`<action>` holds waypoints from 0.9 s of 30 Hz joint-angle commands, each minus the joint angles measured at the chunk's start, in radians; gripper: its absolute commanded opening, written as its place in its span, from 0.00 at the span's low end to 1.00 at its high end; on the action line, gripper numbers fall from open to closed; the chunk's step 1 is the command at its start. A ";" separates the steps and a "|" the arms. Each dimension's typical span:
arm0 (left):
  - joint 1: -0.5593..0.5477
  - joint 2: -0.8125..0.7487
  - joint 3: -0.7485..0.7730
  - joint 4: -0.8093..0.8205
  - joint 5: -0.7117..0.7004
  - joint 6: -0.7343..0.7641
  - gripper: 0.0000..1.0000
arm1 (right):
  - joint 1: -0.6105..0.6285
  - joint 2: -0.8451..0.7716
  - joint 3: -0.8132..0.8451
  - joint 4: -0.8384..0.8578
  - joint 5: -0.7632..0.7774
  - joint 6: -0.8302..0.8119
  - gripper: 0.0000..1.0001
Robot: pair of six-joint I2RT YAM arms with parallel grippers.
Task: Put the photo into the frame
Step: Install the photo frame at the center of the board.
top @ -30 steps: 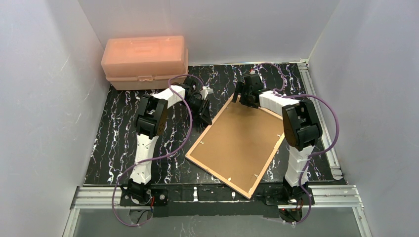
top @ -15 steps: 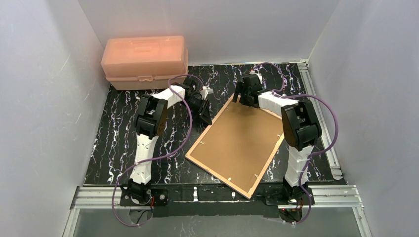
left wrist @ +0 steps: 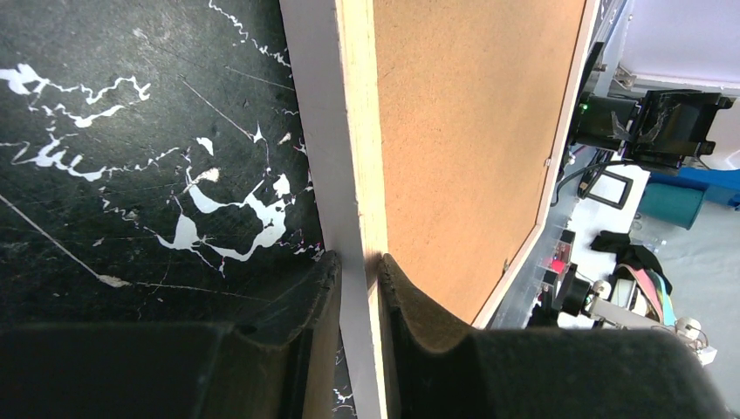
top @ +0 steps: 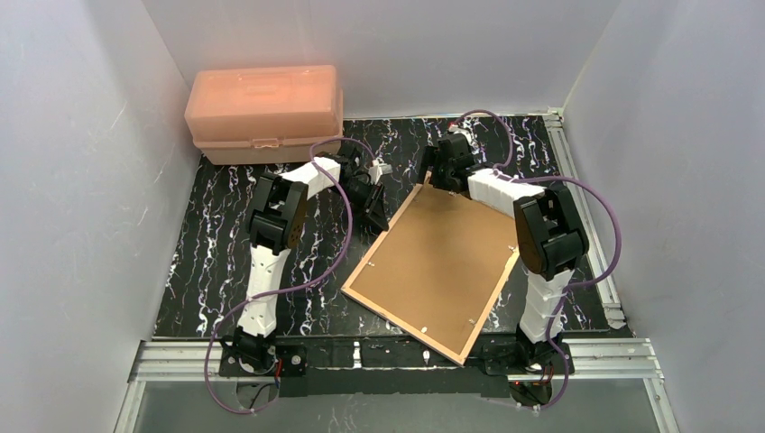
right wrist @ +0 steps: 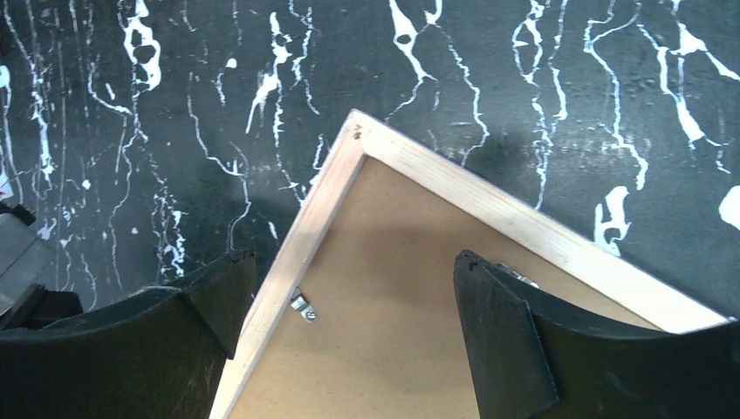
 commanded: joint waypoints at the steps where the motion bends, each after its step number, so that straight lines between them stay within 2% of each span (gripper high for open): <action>1: -0.032 0.004 -0.043 -0.056 -0.099 0.045 0.18 | 0.019 -0.038 0.016 0.036 0.002 -0.003 0.91; 15: -0.032 -0.014 -0.015 -0.082 -0.089 0.038 0.19 | 0.020 -0.026 -0.021 -0.001 0.046 0.002 0.91; 19: -0.032 -0.036 0.008 -0.094 -0.064 0.016 0.26 | 0.020 -0.045 -0.049 -0.013 0.049 0.012 0.92; 23: -0.032 -0.022 0.029 -0.091 -0.021 -0.015 0.29 | 0.016 -0.077 -0.099 -0.013 0.049 0.067 0.94; 27: -0.036 0.012 0.044 -0.092 -0.029 -0.015 0.26 | -0.032 -0.138 -0.151 -0.016 0.005 0.142 0.99</action>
